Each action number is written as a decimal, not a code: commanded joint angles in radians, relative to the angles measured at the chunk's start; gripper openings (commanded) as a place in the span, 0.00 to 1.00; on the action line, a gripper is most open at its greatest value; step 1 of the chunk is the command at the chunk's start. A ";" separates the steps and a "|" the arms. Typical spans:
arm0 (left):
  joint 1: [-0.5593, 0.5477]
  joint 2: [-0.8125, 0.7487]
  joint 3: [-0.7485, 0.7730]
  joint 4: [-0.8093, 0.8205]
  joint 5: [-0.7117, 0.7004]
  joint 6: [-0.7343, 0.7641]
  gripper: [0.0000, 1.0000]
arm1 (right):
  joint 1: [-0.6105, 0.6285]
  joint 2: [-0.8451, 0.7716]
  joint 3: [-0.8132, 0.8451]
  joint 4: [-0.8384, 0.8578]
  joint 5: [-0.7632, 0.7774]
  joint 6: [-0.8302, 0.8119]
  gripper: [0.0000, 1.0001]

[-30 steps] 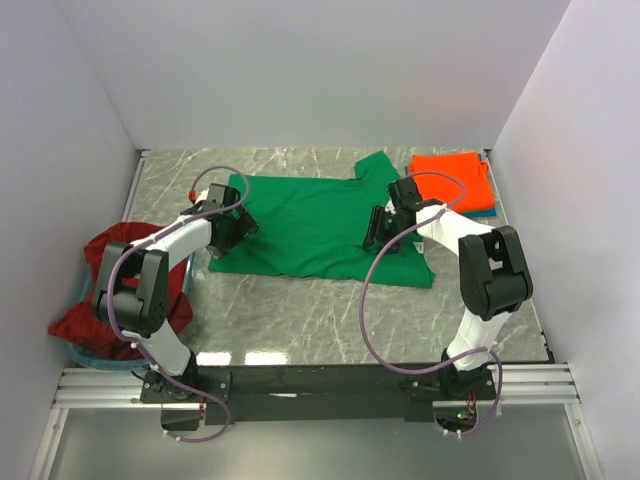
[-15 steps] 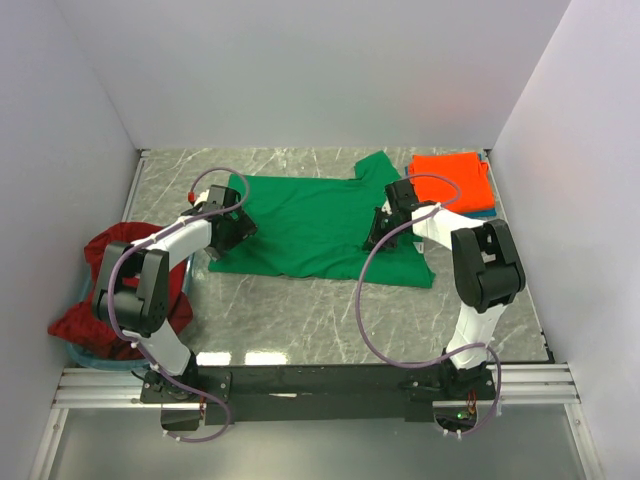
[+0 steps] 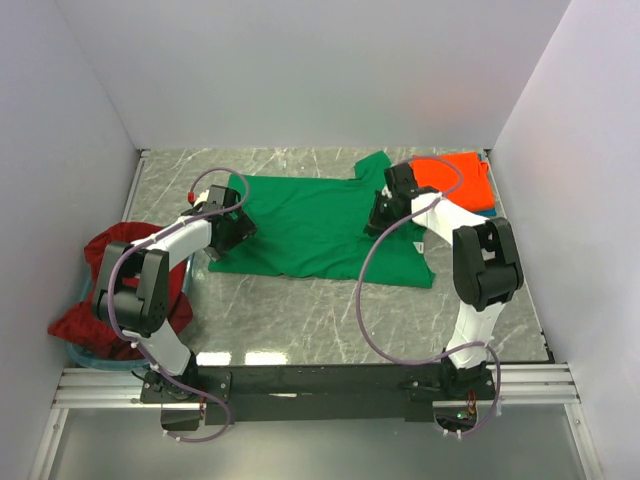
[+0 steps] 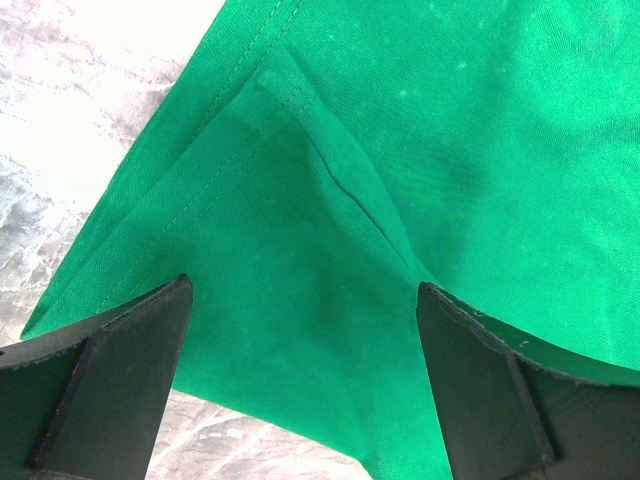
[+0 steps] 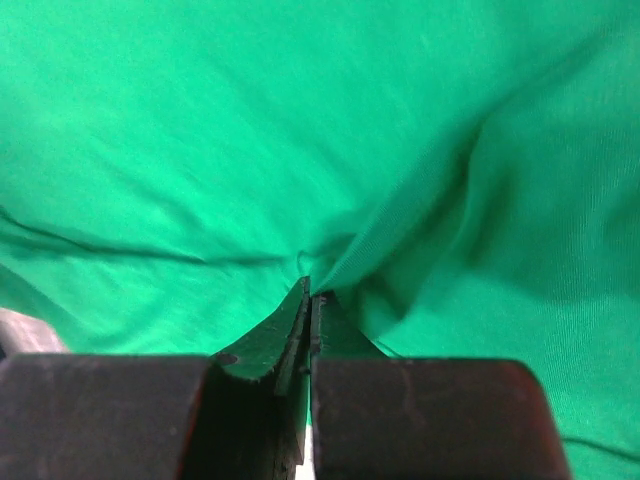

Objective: Fold and stack the t-shirts
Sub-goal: Fold the tshirt

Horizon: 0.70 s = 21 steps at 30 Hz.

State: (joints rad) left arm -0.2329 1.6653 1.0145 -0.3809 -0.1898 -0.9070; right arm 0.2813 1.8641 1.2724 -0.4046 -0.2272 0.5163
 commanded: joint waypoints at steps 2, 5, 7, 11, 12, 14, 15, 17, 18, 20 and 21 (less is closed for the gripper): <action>0.001 -0.010 0.012 0.002 -0.019 0.002 0.99 | 0.009 0.062 0.133 -0.069 0.035 -0.048 0.01; 0.000 -0.006 0.016 0.002 -0.016 0.003 0.99 | 0.015 0.116 0.199 -0.100 0.029 -0.061 0.07; 0.000 -0.006 0.021 -0.006 -0.017 0.005 0.99 | 0.022 0.142 0.252 -0.120 0.034 -0.071 0.15; 0.001 -0.012 0.030 -0.018 -0.025 0.008 1.00 | 0.029 0.194 0.388 -0.169 0.077 -0.102 0.45; 0.000 -0.013 0.030 -0.019 -0.026 0.010 0.99 | 0.032 0.198 0.409 -0.180 0.086 -0.104 0.53; 0.001 -0.024 0.029 -0.024 -0.028 0.010 0.99 | 0.030 0.188 0.442 -0.204 0.103 -0.110 0.68; 0.001 -0.029 0.027 -0.024 -0.027 0.010 1.00 | 0.032 0.179 0.444 -0.206 0.120 -0.110 0.69; 0.000 -0.041 0.022 -0.029 -0.033 0.008 1.00 | 0.032 0.127 0.408 -0.198 0.143 -0.110 0.73; 0.000 -0.050 0.021 -0.029 -0.033 0.010 1.00 | 0.032 0.101 0.380 -0.189 0.167 -0.107 0.73; 0.000 -0.058 0.013 -0.023 -0.028 0.010 1.00 | 0.030 0.023 0.278 -0.154 0.183 -0.102 0.74; 0.000 -0.064 0.010 -0.016 -0.027 0.013 0.99 | 0.030 -0.003 0.234 -0.142 0.190 -0.099 0.75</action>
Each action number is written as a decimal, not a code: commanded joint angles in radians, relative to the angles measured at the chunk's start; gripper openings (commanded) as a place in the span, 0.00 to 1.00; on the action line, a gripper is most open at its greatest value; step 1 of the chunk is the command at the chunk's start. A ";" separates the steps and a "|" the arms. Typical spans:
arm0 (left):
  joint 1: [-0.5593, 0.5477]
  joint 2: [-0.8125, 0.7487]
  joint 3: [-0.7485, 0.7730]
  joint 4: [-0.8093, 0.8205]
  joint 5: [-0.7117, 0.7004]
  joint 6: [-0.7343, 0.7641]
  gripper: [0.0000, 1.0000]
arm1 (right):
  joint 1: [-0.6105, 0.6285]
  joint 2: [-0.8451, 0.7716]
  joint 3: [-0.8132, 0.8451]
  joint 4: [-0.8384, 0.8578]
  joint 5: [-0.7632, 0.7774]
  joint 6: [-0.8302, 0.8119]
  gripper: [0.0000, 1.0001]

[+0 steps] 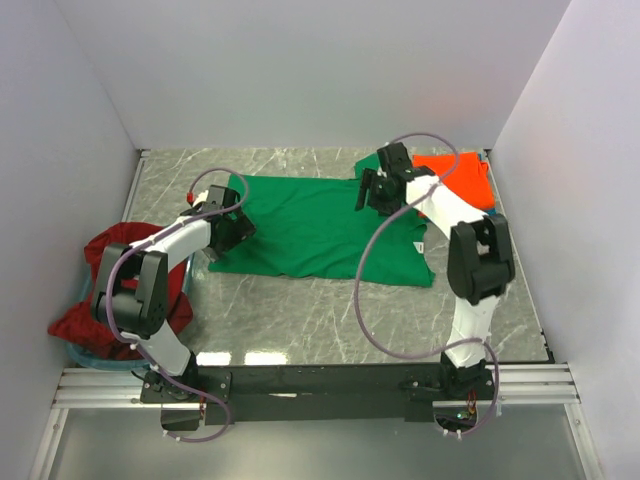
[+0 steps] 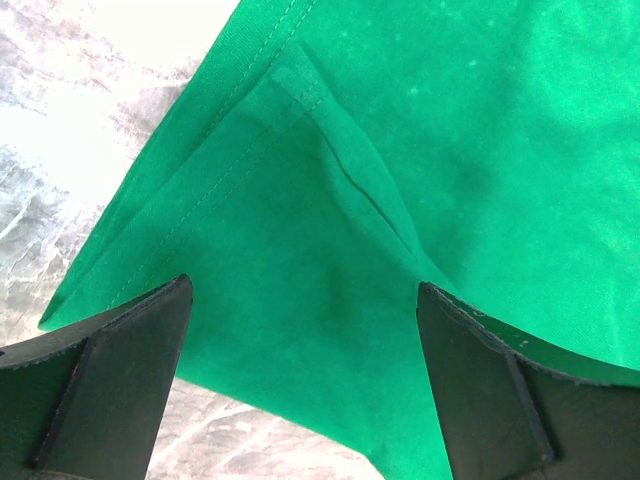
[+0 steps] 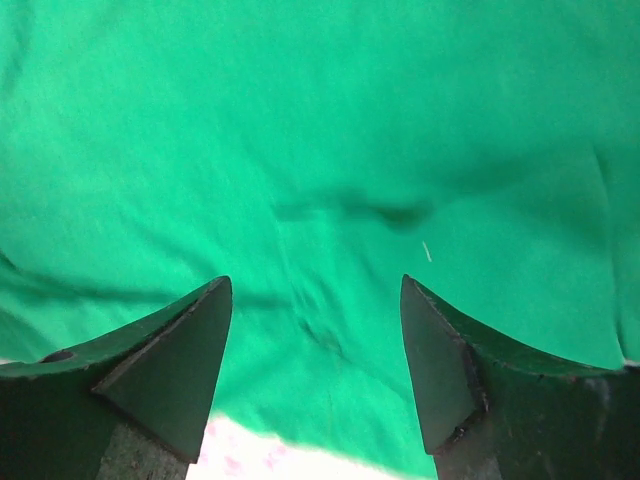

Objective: Fold and stack the t-shirts
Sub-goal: Fold the tshirt

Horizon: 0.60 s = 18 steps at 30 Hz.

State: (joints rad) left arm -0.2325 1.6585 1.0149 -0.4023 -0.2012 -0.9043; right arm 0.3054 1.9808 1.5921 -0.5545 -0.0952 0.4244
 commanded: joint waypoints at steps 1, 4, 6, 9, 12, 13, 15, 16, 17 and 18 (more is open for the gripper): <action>-0.001 -0.059 0.008 0.006 -0.009 0.011 0.99 | 0.006 -0.166 -0.127 0.025 0.069 -0.003 0.75; -0.001 -0.063 0.013 0.011 0.002 0.012 0.99 | 0.006 -0.242 -0.288 0.047 0.084 0.030 0.76; -0.002 -0.072 0.014 0.020 0.014 0.013 0.99 | 0.006 -0.296 -0.392 0.062 0.094 0.042 0.76; -0.007 -0.077 0.005 0.049 0.035 0.016 0.99 | 0.006 -0.326 -0.487 0.082 0.084 0.043 0.76; -0.013 -0.051 -0.013 0.089 0.071 0.010 0.99 | 0.006 -0.315 -0.523 0.077 0.094 0.039 0.76; -0.013 -0.040 -0.022 0.094 0.077 0.007 1.00 | 0.006 -0.301 -0.530 0.077 0.094 0.039 0.76; -0.013 -0.016 -0.032 0.092 0.082 0.004 0.99 | 0.006 -0.297 -0.557 0.084 0.094 0.043 0.76; -0.013 -0.011 -0.047 0.094 0.082 0.004 0.99 | 0.006 -0.293 -0.567 0.087 0.094 0.048 0.76; -0.013 -0.008 -0.058 0.095 0.083 0.004 1.00 | 0.006 -0.292 -0.590 0.087 0.094 0.050 0.76; -0.013 -0.011 -0.070 0.097 0.083 0.005 1.00 | 0.006 -0.293 -0.601 0.091 0.094 0.050 0.76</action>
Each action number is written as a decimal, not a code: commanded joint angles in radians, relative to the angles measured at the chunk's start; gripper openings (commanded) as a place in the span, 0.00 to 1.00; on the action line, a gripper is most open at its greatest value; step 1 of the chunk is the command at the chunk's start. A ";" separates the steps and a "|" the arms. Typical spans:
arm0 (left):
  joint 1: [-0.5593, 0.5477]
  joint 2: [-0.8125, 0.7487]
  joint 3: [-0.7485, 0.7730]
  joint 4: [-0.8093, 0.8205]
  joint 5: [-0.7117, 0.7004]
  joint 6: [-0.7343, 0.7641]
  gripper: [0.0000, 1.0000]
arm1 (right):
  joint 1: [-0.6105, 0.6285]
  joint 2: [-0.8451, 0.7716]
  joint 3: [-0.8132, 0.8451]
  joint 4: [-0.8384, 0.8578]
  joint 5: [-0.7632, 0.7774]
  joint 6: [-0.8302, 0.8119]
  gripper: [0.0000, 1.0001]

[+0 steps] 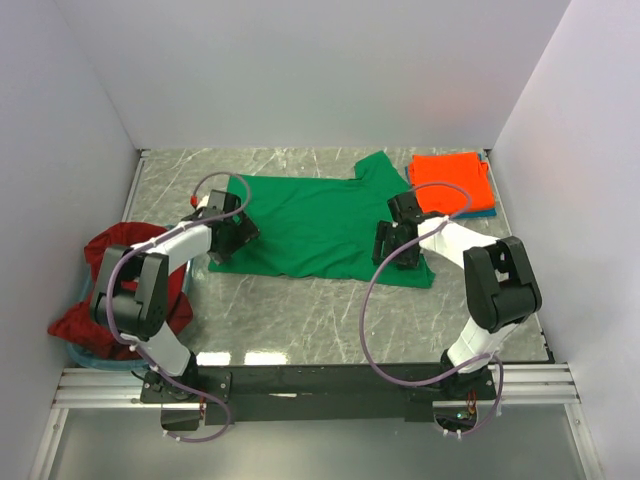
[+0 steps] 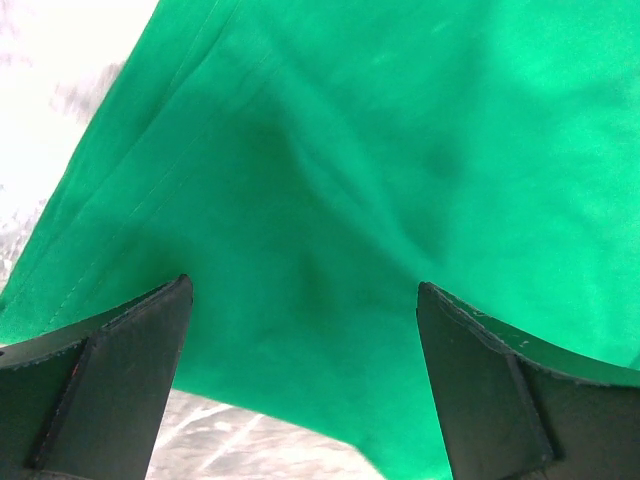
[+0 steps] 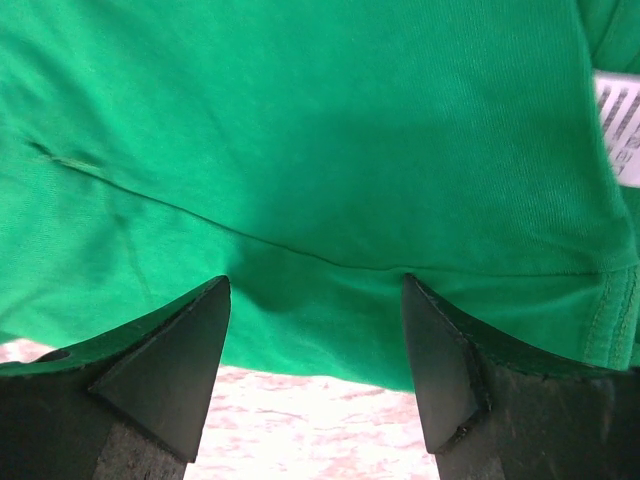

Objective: Fold and stack the t-shirts
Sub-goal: Fold the tshirt

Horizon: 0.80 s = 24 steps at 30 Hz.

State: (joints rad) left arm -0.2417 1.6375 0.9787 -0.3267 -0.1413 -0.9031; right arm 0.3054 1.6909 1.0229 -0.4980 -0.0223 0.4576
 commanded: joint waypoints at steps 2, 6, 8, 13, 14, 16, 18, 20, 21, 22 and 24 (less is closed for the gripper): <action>-0.004 0.007 -0.070 0.021 0.022 0.001 0.99 | 0.003 -0.008 -0.065 0.029 0.021 0.016 0.76; -0.004 -0.030 -0.141 0.025 0.020 -0.002 1.00 | -0.003 -0.023 -0.118 0.016 0.021 0.009 0.76; -0.004 -0.047 -0.185 0.020 0.016 -0.005 1.00 | -0.006 -0.040 -0.151 0.004 0.032 0.009 0.76; -0.011 -0.140 -0.291 -0.012 0.013 -0.014 0.99 | -0.011 -0.132 -0.236 -0.036 0.051 0.016 0.76; -0.011 -0.157 -0.305 -0.021 0.012 -0.017 0.99 | -0.009 -0.146 -0.251 -0.043 0.053 0.016 0.77; -0.019 -0.212 -0.346 -0.047 0.008 -0.031 1.00 | -0.011 -0.184 -0.299 -0.053 0.044 0.021 0.77; -0.028 -0.272 -0.373 -0.060 0.008 -0.040 0.99 | -0.009 -0.227 -0.331 -0.056 0.025 0.029 0.77; -0.044 -0.332 -0.402 -0.093 0.003 -0.060 1.00 | -0.009 -0.263 -0.377 -0.062 0.006 0.044 0.81; -0.053 -0.350 -0.411 -0.106 -0.001 -0.068 1.00 | -0.011 -0.304 -0.391 -0.057 0.013 0.050 0.99; -0.065 -0.370 -0.429 -0.126 -0.004 -0.088 1.00 | -0.009 -0.328 -0.411 -0.053 0.016 0.062 1.00; -0.079 -0.427 -0.457 -0.138 0.002 -0.102 0.99 | -0.011 -0.362 -0.402 -0.085 0.019 0.062 1.00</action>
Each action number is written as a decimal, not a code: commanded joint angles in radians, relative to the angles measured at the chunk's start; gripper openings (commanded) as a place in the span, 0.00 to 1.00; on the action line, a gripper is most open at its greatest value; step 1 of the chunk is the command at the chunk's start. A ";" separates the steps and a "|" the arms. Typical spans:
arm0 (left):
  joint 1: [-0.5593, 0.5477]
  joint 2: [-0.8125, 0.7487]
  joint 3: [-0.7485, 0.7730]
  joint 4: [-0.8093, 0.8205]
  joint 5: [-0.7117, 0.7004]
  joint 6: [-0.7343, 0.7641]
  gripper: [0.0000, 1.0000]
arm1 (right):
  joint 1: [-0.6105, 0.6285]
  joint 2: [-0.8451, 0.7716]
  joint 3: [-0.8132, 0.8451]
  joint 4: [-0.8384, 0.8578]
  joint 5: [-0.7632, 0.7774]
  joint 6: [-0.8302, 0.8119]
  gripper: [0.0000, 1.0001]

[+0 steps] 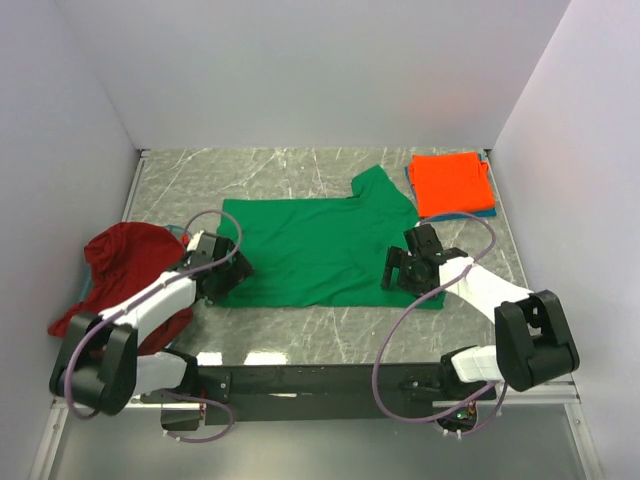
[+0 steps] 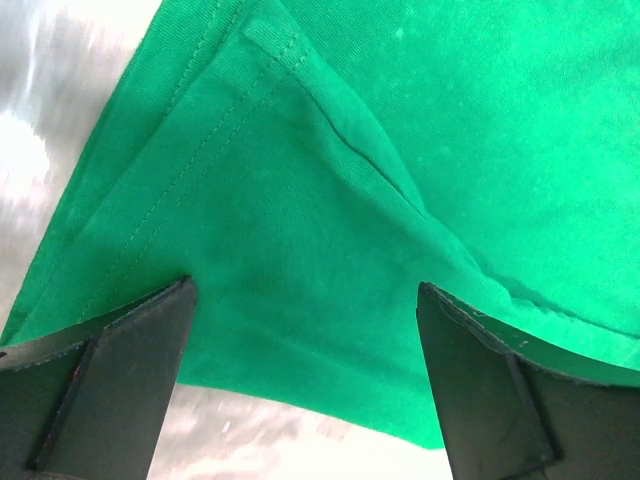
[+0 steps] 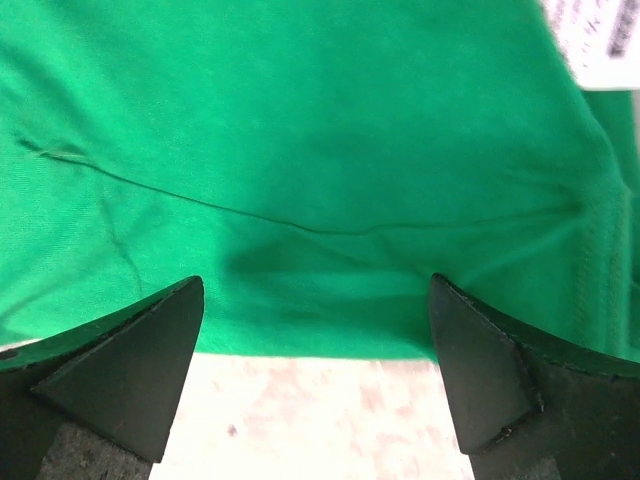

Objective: Fold and stack the t-shirts
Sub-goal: Fold the tshirt

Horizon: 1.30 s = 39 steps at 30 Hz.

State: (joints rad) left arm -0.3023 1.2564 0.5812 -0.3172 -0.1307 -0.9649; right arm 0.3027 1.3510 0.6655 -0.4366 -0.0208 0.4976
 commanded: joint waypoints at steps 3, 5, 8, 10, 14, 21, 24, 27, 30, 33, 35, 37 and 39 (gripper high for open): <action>-0.023 -0.103 -0.067 -0.195 -0.029 -0.049 0.99 | -0.007 -0.045 -0.029 -0.168 0.018 0.015 1.00; -0.026 -0.141 -0.054 -0.220 -0.037 -0.055 1.00 | -0.007 -0.076 -0.021 -0.174 0.013 0.010 1.00; -0.029 -0.189 -0.018 -0.247 -0.047 -0.052 0.99 | -0.007 -0.163 0.012 -0.183 0.013 -0.005 1.00; -0.032 -0.206 0.020 -0.256 -0.050 -0.048 0.99 | -0.007 -0.223 0.049 -0.189 0.019 -0.011 1.00; -0.041 -0.221 0.078 -0.218 -0.029 -0.034 0.99 | -0.005 -0.277 0.075 -0.140 -0.019 -0.024 1.00; -0.098 -0.098 0.166 -0.045 0.022 -0.023 0.99 | 0.085 -0.132 0.138 -0.047 0.011 0.012 1.00; -0.136 0.004 0.206 -0.002 0.034 -0.028 0.99 | 0.145 -0.024 0.183 -0.044 0.081 0.024 1.00; -0.170 0.093 0.224 0.030 0.042 -0.032 0.99 | 0.193 0.080 0.203 -0.048 0.131 0.047 1.00; -0.187 0.153 0.217 0.040 0.034 -0.041 0.99 | 0.220 0.143 0.184 -0.011 0.102 0.061 1.00; -0.190 0.187 0.178 0.064 0.037 -0.057 0.99 | 0.260 0.195 0.166 -0.004 0.116 0.076 1.00; -0.192 0.198 0.146 0.073 0.040 -0.069 0.99 | 0.282 0.218 0.155 -0.007 0.122 0.090 1.00; -0.195 0.199 0.126 0.076 0.036 -0.074 0.99 | 0.291 0.218 0.123 -0.010 0.133 0.104 1.00; -0.199 0.190 0.097 0.064 0.026 -0.083 0.99 | 0.299 0.208 0.082 -0.013 0.140 0.125 1.00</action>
State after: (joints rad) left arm -0.4911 1.4460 0.7231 -0.2569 -0.1013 -1.0222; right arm 0.5850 1.5398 0.8211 -0.4477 0.1169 0.5629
